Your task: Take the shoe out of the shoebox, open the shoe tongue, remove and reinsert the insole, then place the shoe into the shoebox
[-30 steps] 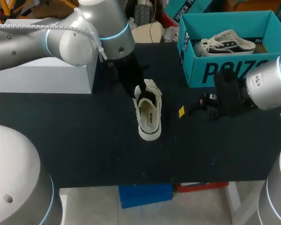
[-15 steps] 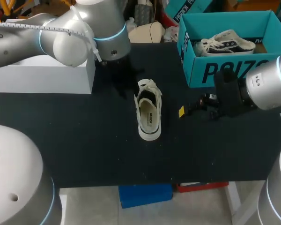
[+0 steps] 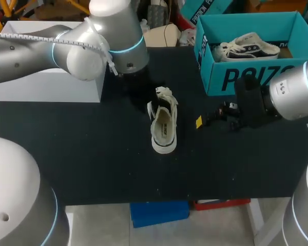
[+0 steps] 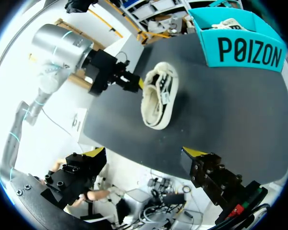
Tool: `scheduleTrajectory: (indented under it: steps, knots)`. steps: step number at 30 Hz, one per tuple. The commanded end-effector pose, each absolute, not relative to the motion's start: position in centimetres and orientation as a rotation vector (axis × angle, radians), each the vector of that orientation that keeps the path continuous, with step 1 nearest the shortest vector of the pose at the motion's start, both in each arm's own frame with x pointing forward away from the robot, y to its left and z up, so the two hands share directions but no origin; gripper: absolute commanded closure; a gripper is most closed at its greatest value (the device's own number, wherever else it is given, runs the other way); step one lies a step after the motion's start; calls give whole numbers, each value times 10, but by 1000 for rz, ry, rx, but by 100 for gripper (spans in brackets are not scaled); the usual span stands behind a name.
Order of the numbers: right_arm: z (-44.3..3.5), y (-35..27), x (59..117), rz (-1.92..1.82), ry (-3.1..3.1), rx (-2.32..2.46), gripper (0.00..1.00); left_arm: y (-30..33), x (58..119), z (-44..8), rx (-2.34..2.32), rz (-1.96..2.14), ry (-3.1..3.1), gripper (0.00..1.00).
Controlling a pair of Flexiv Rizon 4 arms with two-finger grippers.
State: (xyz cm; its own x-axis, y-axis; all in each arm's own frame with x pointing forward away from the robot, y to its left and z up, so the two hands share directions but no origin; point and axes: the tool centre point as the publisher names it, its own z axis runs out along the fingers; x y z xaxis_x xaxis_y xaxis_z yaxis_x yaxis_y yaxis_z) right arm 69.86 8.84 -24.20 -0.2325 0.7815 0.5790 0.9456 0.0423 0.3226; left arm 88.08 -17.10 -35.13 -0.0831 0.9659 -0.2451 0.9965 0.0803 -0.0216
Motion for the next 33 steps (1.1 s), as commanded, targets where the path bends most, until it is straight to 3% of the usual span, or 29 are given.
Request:
scheduleTrajectory:
  steps: [1,12,33]
  knots:
    - [-242,89,699,-966,-2075,-1773,0,-169,881,-343,1993,-282,2150,67]
    - [-242,89,699,-966,-2075,-1773,0,-175,880,-337,1996,-288,2126,67]
    - [-242,89,699,-966,-2075,-1773,0,-164,884,-391,2026,-231,2181,66]
